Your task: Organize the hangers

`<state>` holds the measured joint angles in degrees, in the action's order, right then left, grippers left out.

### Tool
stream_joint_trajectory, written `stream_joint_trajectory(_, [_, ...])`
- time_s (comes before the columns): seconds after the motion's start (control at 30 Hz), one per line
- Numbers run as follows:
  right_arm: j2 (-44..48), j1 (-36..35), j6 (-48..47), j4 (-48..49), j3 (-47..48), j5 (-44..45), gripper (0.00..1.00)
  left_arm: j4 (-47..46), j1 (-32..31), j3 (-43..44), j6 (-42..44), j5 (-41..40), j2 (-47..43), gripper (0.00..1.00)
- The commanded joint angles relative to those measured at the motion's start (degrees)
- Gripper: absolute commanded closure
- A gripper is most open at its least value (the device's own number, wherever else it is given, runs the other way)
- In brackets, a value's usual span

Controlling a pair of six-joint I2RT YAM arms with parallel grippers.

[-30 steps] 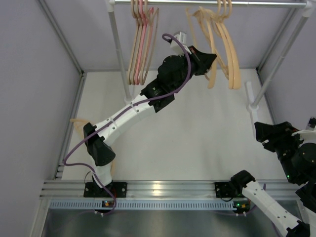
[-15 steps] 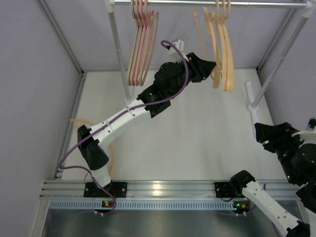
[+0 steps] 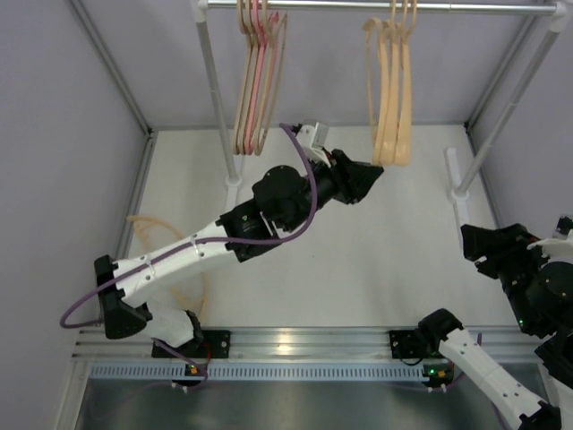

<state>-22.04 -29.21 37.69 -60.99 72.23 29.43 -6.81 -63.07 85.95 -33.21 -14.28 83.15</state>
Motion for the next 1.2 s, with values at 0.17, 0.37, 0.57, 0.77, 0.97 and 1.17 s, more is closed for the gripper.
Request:
stream_joint_trajectory(0.17, [1.8, -0.7, -0.3, -0.8, -1.5, 1.0, 0.50, 14.2, -7.7, -23.2, 2.8, -16.2, -16.3, 0.59])
stream_joint_trajectory(0.37, [3.2, -0.7, 0.0, -0.5, -3.5, 1.6, 0.49, 38.3, -7.2, -34.6, -15.6, -32.7, -26.3, 0.59])
stream_joint_trajectory(0.57, [2.6, -0.8, 0.2, 1.2, -6.7, -0.5, 0.49, 48.6, 2.1, -39.1, -28.6, -31.0, -26.9, 0.56])
stream_joint_trajectory(0.77, [3.1, -0.7, 1.2, 5.3, -11.4, -6.6, 0.50, 57.2, 8.6, -40.3, -32.3, -28.6, -26.0, 0.56])
stream_joint_trajectory(0.97, [5.4, -0.8, 2.6, 10.7, -19.7, -12.1, 0.50, 65.7, 14.0, -40.2, -33.3, -26.7, -23.6, 0.57])
stream_joint_trajectory(1.17, [7.3, -0.7, 2.6, 13.5, -24.5, -15.7, 0.50, 67.2, 18.9, -42.9, -33.7, -23.8, -22.0, 0.57])
